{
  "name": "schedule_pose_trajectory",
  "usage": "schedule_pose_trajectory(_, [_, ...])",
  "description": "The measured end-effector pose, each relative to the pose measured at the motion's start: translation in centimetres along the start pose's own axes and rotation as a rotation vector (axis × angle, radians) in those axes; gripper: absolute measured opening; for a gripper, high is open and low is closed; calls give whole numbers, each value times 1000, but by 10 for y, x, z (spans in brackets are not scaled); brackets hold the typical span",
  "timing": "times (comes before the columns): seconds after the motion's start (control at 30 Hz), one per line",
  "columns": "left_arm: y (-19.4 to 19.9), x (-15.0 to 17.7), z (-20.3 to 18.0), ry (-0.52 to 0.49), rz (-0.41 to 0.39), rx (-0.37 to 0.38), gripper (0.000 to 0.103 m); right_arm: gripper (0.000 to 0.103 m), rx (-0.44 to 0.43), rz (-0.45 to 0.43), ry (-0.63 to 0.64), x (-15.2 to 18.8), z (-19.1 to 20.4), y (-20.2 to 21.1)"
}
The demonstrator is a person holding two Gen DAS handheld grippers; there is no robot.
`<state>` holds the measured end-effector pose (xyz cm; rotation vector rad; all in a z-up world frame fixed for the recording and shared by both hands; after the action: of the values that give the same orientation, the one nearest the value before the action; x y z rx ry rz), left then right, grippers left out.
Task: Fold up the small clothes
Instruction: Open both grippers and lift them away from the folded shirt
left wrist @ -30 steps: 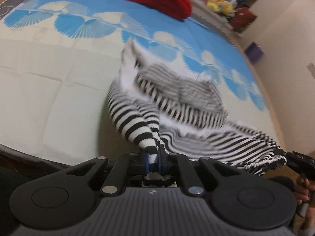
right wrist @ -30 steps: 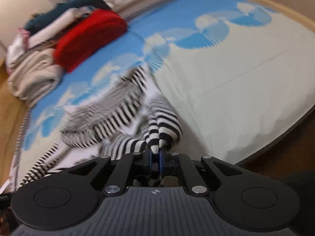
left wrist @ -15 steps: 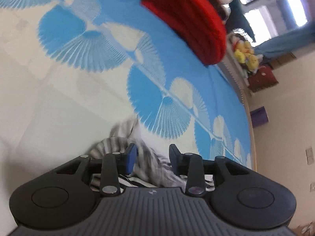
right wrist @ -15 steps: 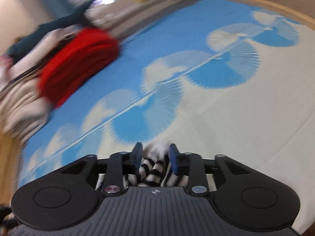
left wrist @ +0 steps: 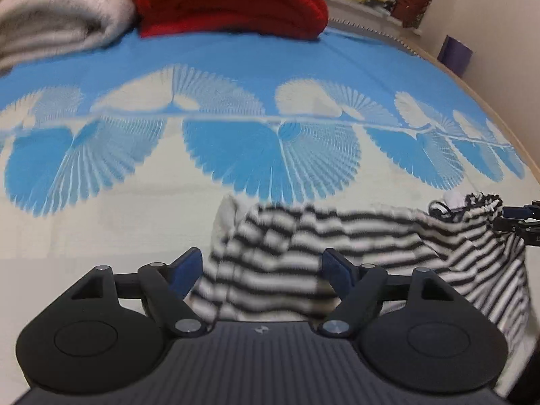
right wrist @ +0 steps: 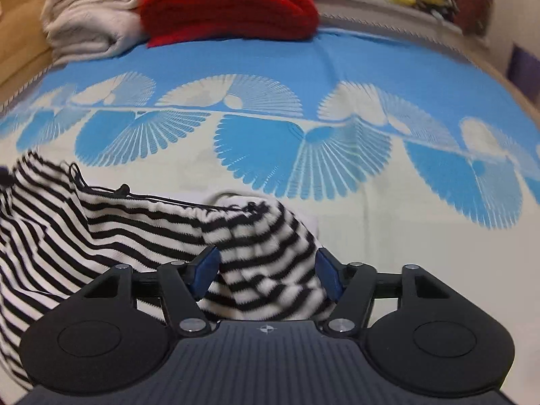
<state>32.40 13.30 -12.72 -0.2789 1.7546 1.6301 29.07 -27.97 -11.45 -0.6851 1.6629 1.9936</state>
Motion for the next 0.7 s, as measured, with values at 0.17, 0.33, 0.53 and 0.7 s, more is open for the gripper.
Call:
schedule_pose_trajectory(0.17, [-13,-15,7,44,-10,34,6,4,1,-71,47,-20,13,-2])
schedule_pose_trajectory(0.33, [0,-46,16,62,-163,-101,5,4,27,-263,-138,-67,1,13])
schedule_pose_trajectory(0.53, [-57,-14,12,85,57,-97,15,9,159,-73,-83,-48,4,-60])
schedule_pose_trajectory(0.7, [-11,-23,25,189,35,-35,63,39,203,-17,-120,-39,-2,-61])
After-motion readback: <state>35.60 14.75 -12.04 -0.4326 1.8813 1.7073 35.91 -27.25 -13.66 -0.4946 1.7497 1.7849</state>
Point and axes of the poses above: each gripper's, at about its wrist camera, not at the fingertips, and y roughly against the way its jaws point, z to its left, x to its underside, the point moved 8 cm from there along -y, roughly the way its jaws point, and after that the axes turned 15 degrees about -y, right-handed, at the moved point
